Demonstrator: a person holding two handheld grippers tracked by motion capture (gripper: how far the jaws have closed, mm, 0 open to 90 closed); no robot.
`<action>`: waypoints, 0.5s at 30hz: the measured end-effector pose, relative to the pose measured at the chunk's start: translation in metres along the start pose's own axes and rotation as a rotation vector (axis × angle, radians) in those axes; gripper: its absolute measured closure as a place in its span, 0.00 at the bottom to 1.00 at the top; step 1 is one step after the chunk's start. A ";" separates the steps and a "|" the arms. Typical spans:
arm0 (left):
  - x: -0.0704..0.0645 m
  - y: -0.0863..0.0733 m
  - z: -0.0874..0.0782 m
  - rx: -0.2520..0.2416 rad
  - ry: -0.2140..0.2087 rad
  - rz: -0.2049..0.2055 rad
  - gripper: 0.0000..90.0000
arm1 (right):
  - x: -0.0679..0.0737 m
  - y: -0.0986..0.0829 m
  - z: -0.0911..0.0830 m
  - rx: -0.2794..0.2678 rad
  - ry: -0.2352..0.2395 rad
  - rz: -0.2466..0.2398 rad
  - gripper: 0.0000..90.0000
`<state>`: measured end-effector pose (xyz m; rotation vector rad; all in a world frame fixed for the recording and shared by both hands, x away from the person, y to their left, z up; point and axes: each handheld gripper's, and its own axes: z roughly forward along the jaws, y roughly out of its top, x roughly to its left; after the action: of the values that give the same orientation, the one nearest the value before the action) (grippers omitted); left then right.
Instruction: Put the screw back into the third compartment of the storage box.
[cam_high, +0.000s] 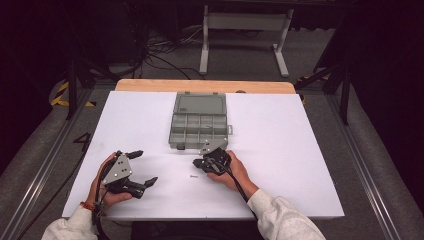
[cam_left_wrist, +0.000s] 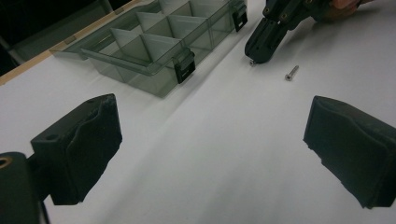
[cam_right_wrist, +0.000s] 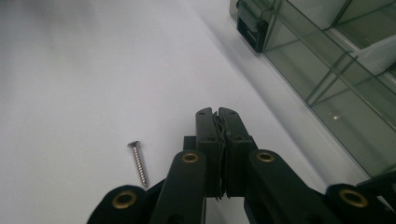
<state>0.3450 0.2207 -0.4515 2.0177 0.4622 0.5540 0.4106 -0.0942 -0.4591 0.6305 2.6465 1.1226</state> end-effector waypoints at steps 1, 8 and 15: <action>0.000 0.000 0.000 0.000 0.000 0.000 0.05 | -0.001 0.000 0.000 -0.003 0.003 0.002 0.98; 0.000 0.000 -0.001 -0.006 0.001 -0.001 0.05 | 0.000 0.001 -0.006 -0.024 0.002 -0.008 0.98; 0.000 0.000 -0.001 -0.007 0.004 -0.002 0.05 | -0.004 0.004 -0.019 -0.060 -0.022 -0.014 0.98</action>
<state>0.3450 0.2215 -0.4510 2.0089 0.4645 0.5579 0.4088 -0.1057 -0.4435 0.6088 2.5843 1.1805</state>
